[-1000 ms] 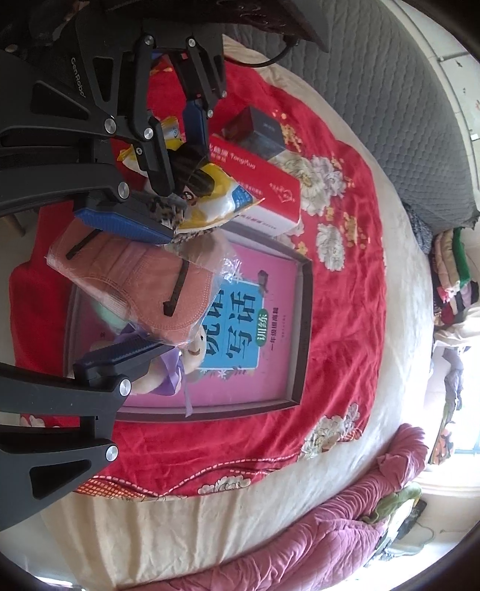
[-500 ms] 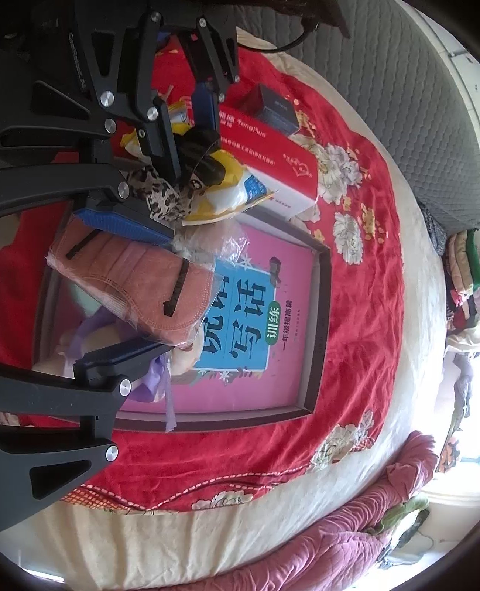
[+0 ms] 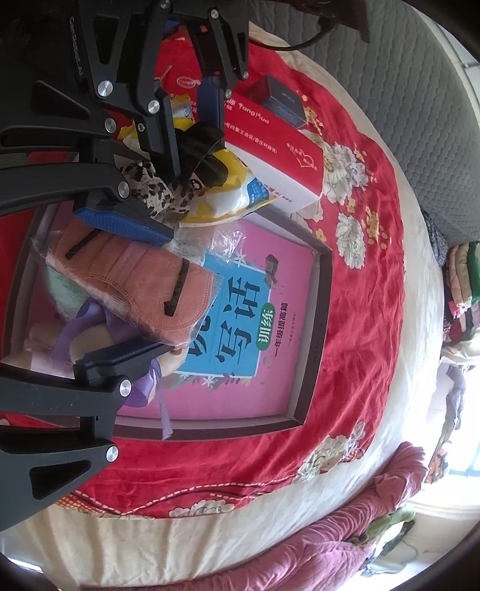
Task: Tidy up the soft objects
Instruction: 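Carry the snack bag with the left tool while the right tool carries the pink packet over the tray, then open the right tool over the tray while the left tool releases the snack bag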
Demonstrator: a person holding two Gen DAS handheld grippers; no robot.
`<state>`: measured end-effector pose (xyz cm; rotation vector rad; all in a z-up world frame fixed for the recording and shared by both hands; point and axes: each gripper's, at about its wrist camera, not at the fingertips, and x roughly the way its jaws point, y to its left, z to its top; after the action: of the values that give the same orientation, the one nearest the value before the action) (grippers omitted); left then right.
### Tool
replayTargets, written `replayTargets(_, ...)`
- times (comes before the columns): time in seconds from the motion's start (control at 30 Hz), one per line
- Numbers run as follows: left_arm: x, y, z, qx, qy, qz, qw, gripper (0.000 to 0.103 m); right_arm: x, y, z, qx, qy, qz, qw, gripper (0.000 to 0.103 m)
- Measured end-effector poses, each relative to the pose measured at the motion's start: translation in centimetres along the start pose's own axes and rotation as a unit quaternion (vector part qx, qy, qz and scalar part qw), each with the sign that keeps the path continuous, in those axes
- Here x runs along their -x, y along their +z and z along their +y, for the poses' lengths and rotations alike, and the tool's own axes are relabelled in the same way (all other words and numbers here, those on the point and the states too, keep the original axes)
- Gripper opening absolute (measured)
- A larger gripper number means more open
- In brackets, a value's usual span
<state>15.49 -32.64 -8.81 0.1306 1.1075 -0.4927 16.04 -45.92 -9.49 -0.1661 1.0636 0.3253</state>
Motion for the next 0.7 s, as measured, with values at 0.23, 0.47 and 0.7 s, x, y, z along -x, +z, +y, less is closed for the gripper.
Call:
replayTargets(0.23,-0.7,0.2,0.0,0.000,0.006,0.006,1.0000,0.039,-0.6,0.0,-0.1,0.008,0.004,-0.007,1.000,0.054)
replayTargets(0.47,-1.0,0.2,0.0,0.001,0.002,0.008,1.0000,0.040,-0.6,0.0,-0.3,0.010,0.002,-0.011,1.000,0.057)
replayTargets(0.7,-1.1,0.1,0.0,-0.001,-0.004,0.007,1.0000,0.040,-0.3,0.0,-0.4,0.012,-0.005,-0.012,1.000,0.062)
